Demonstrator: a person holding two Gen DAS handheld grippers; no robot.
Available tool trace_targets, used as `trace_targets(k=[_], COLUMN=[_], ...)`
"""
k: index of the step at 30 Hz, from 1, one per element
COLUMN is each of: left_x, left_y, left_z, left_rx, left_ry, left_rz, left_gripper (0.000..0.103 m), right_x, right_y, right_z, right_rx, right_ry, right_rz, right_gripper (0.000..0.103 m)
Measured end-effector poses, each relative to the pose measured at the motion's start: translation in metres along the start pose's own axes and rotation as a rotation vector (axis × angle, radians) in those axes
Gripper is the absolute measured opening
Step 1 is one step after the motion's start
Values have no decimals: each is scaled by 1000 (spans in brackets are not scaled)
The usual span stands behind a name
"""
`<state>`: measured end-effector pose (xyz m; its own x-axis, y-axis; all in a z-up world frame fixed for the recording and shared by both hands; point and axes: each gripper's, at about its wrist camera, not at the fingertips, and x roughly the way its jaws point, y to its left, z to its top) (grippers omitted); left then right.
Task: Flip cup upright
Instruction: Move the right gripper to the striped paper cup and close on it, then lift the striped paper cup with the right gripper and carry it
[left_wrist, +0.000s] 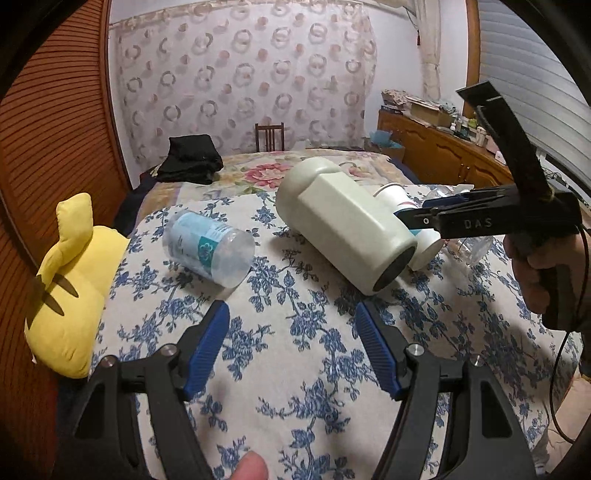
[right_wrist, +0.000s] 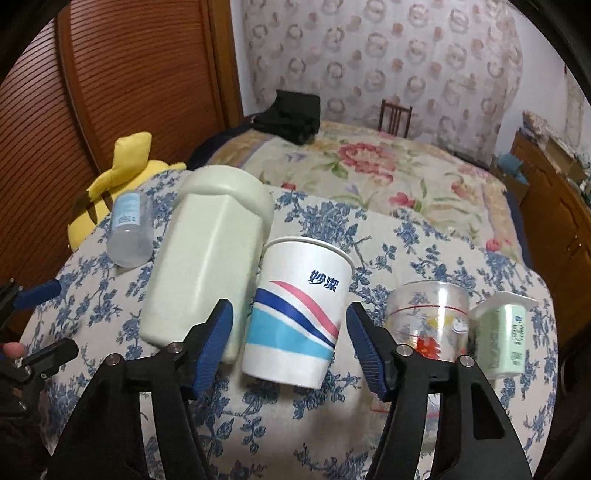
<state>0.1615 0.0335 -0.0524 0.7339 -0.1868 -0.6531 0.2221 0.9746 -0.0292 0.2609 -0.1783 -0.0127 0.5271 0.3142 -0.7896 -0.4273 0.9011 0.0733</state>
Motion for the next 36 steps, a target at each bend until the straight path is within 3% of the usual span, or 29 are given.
trace_targets(k=[23,28,36], left_x=[-2,-9,-25], left_y=[2,2,-5], left_z=[-9,-8,-11], left_rx=[5,1,-13], left_ry=[-1,-6,-28], left_rz=[1,7,15], left_gripper=[71,71,71], right_x=[33,25,-32], right_y=[-8,-5,-4], right_z=[17,16,-14], right_rx=[26,24,35], right_ry=[200,168,76], right_rz=[11,4,36], right_gripper=[60,56,55])
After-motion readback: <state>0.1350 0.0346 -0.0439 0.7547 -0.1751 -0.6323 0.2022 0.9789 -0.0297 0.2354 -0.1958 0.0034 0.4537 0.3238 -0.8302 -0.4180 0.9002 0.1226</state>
